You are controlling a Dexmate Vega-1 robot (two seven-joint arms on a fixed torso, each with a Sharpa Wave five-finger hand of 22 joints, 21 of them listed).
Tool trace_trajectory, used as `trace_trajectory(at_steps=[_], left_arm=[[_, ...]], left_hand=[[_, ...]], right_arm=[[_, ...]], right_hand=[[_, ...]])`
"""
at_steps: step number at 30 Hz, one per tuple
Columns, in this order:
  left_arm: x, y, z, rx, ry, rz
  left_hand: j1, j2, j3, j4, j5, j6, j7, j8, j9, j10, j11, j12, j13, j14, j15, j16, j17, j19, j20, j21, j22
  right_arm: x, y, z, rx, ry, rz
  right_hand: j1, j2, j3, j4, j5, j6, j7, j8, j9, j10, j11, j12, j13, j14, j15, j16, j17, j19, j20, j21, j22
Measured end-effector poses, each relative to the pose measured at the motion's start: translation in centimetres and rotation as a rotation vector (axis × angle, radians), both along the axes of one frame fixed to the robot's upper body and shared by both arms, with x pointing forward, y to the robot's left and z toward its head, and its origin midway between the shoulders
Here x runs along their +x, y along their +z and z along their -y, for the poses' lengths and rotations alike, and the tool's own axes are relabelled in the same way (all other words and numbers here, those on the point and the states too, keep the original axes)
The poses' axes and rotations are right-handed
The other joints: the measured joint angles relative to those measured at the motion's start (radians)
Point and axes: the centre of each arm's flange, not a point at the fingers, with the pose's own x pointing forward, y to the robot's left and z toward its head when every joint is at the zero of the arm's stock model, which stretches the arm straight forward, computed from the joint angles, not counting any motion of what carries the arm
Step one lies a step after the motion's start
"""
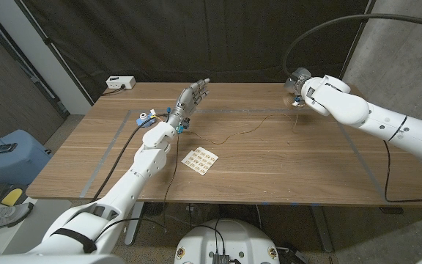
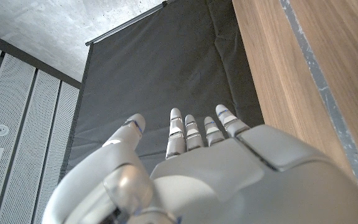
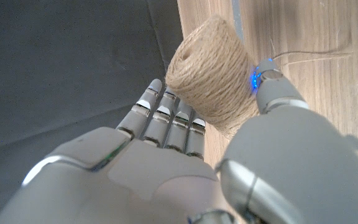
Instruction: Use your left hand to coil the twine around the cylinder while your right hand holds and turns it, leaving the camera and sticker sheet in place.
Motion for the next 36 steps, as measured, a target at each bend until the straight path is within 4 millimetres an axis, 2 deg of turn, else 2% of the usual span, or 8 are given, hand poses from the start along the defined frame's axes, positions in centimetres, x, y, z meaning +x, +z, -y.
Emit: trace_trajectory(at_steps=[15, 36], left_arm=[[-0.2, 0.4, 0.2, 0.019, -0.006, 0.008], [-0.3, 1.0, 0.8, 0.041, -0.017, 0.021]], left_hand=[[0.004, -0.004, 0.001, -0.016, 0.004, 0.007, 0.000, 0.000, 0.000, 0.009, -0.009, 0.004, 0.000, 0.005, -0.006, 0.000, 0.000, 0.000, 0.000, 0.000, 0.000], [0.026, -0.008, 0.004, -0.049, 0.008, 0.013, -0.005, 0.000, -0.002, 0.025, -0.004, 0.004, 0.000, 0.013, -0.005, 0.000, 0.000, 0.005, -0.005, -0.006, -0.003]], right_arm=[[-1.1, 0.4, -0.7, 0.050, 0.059, 0.037], [-1.9, 0.8, -1.5, 0.130, 0.141, 0.044]], right_hand=[[0.005, -0.005, 0.004, -0.004, -0.004, 0.012, -0.001, 0.000, -0.001, 0.007, 0.000, 0.010, 0.003, 0.013, 0.001, 0.000, 0.005, 0.004, -0.004, 0.000, 0.000], [0.010, -0.010, 0.008, -0.008, -0.008, 0.014, -0.003, 0.003, 0.005, 0.007, 0.000, 0.011, 0.006, 0.013, 0.001, 0.000, 0.009, 0.007, -0.007, 0.000, 0.000]])
